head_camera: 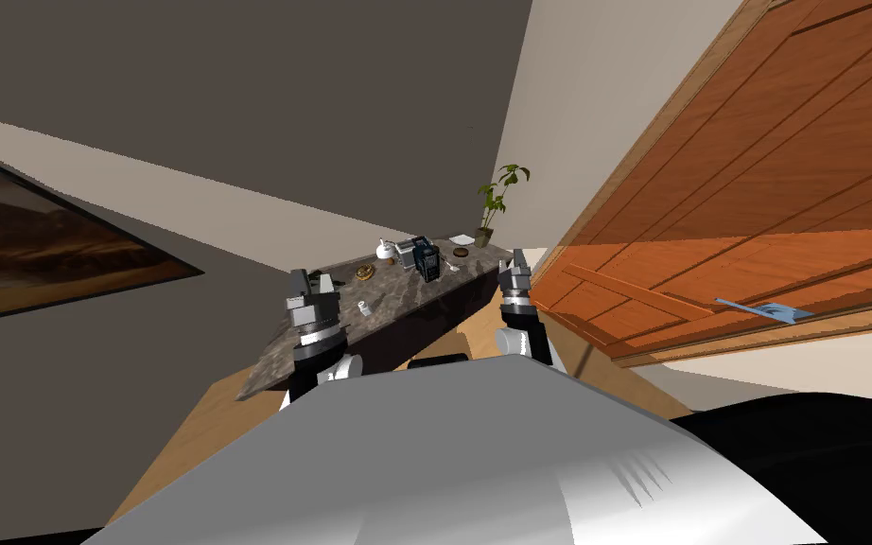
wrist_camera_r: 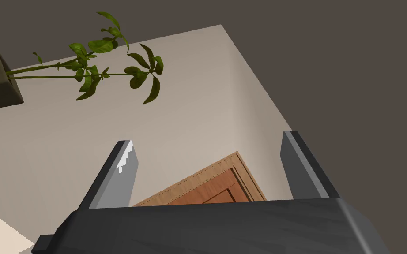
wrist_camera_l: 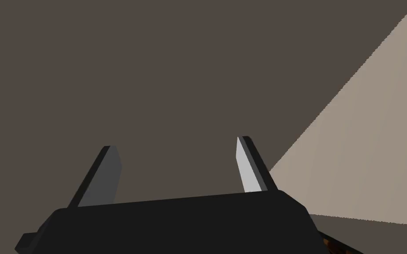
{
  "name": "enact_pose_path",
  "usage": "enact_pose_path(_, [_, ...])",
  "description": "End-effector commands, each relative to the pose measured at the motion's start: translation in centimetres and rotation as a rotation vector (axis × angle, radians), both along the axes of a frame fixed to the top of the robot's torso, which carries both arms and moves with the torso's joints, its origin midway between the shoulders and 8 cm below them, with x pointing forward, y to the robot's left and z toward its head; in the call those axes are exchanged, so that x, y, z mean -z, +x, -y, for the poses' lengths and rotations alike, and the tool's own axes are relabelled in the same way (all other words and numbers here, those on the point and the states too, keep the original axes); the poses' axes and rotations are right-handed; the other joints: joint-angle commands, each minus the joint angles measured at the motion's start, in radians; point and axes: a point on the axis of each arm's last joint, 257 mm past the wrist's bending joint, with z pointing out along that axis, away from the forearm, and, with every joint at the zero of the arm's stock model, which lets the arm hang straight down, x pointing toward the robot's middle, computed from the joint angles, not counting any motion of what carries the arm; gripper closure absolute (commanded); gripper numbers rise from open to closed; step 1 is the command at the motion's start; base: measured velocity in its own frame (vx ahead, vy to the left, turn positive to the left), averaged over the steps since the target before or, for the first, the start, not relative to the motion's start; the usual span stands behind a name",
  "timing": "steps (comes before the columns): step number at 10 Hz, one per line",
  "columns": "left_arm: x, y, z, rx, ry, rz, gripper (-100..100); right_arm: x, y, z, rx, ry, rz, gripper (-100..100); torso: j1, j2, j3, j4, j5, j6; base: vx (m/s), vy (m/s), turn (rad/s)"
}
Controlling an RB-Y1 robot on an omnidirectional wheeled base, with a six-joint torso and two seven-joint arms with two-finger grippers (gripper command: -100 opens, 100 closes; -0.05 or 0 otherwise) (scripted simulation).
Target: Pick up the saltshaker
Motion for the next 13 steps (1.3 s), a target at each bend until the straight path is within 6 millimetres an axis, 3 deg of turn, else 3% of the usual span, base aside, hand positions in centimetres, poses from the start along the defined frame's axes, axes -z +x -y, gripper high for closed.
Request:
enact_pose_path(1, [1.0,0.4,0.1,-0.001,0.051,-0.05,-100,0.0,0.0,0.0,0.0,0.0,0.0,0,0.0,0.0,0.0,0.0,0.0,0.0,-0.01,0.017,-0.063])
enact_pose_path(5, [4.6,1.3,-0.4,-0.022,0.181,-0.204,-100,0.0,0.0,0.0,0.0,0.0,0.0,0,0.004,0.002,0.001,0.0,0.001,0.0,-0.024,0.052,-0.096])
enact_pose_path(9, [9.9,1.7,-1.9,-0.061,0.34,-0.411,-100,0.0,0.0,0.0,0.0,0.0,0.0,0,0.005,0.002,0.001,0.0,0.001,0.0,-0.024,0.064,-0.137])
enact_pose_path(10, [9.9,1.7,-1.9,-0.061,0.34,-0.411,-100,0.0,0.0,0.0,0.0,0.0,0.0,0,0.005,0.002,0.001,0.0,0.001,0.0,-0.031,0.048,-0.032])
enact_pose_path(12, [12.8,1.5,-3.1,-0.081,0.424,-0.522,-100,0.0,0.0,0.0,0.0,0.0,0.0,0,0.003,0.002,0.001,0.0,0.001,0.0,-0.028,0.037,-0.132])
enact_pose_path(13, [12.8,1.5,-3.1,-0.081,0.424,-0.523,-100,0.0,0.0,0.0,0.0,0.0,0.0,0,0.003,0.002,0.001,0.0,0.001,0.0,-0.02,0.032,-0.04])
